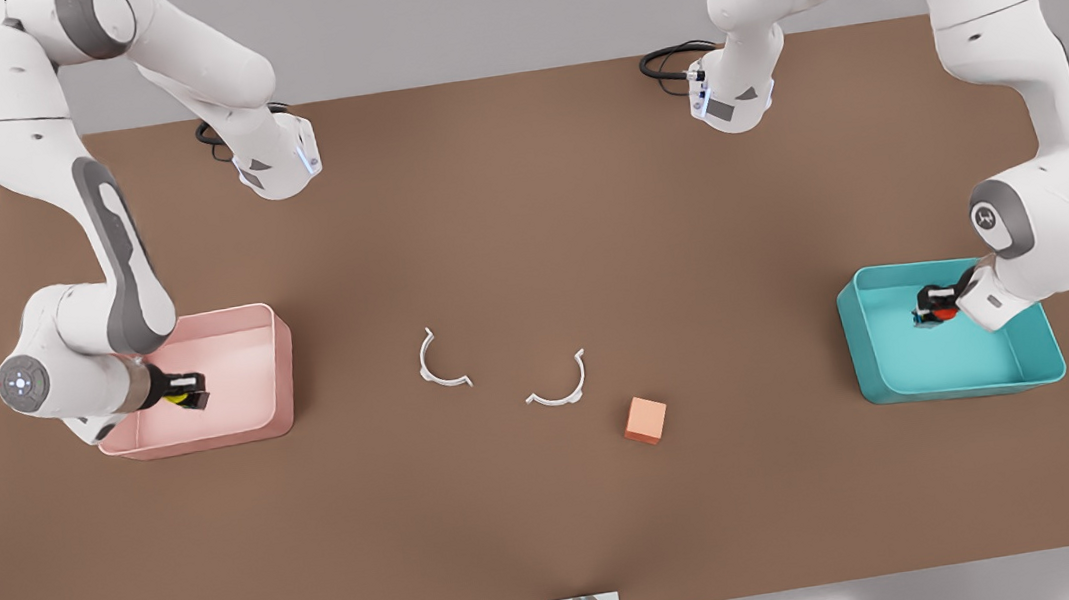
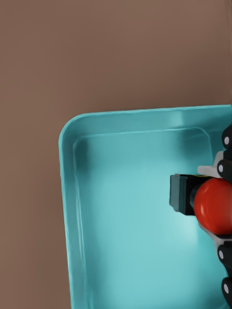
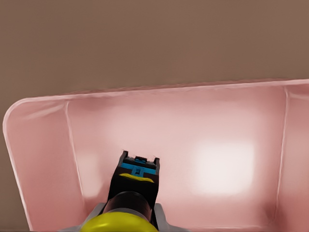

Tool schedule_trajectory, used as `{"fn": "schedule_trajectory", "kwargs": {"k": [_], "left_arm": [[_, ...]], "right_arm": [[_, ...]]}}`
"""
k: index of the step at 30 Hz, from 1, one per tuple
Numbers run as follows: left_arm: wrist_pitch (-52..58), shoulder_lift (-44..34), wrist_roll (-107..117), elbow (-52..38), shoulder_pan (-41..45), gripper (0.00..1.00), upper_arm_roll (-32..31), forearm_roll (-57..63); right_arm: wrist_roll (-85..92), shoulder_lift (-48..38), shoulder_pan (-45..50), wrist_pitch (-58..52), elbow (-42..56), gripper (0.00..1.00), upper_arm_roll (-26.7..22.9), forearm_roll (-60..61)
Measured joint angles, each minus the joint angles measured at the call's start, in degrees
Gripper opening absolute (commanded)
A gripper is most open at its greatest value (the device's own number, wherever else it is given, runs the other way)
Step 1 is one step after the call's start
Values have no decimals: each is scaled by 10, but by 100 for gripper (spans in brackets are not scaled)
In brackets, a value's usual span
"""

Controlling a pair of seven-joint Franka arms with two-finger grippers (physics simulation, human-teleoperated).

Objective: Place the red button in the blue storage box with the left arm, and place the yellow button in the pink storage box with the right arm

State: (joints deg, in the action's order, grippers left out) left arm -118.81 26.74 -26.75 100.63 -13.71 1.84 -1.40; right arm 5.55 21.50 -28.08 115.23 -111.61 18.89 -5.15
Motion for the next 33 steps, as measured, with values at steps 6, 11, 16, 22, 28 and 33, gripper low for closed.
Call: {"fn": "schedule_trajectory", "kwargs": {"k": [6,11,16,22,28,33], "left_arm": [[-36,50,-62,-2,1,71,0,-2],[-58,61,-100,-2,1,100,0,-4],[-43,-23,-114,-3,9,100,-7,-11],[43,-106,-50,-125,101,100,-10,-19],[149,-135,44,-198,180,100,-16,14],[197,-137,117,-220,176,100,-58,48]], "right_arm": [[31,39,-2,14,-27,55,1,-34],[36,55,-3,27,-52,97,2,-76],[37,54,-5,33,-48,100,3,-93],[39,47,1,-23,186,100,100,-99],[11,-50,118,-172,350,100,136,-101],[-15,-145,242,-249,310,100,-90,-1]]}}
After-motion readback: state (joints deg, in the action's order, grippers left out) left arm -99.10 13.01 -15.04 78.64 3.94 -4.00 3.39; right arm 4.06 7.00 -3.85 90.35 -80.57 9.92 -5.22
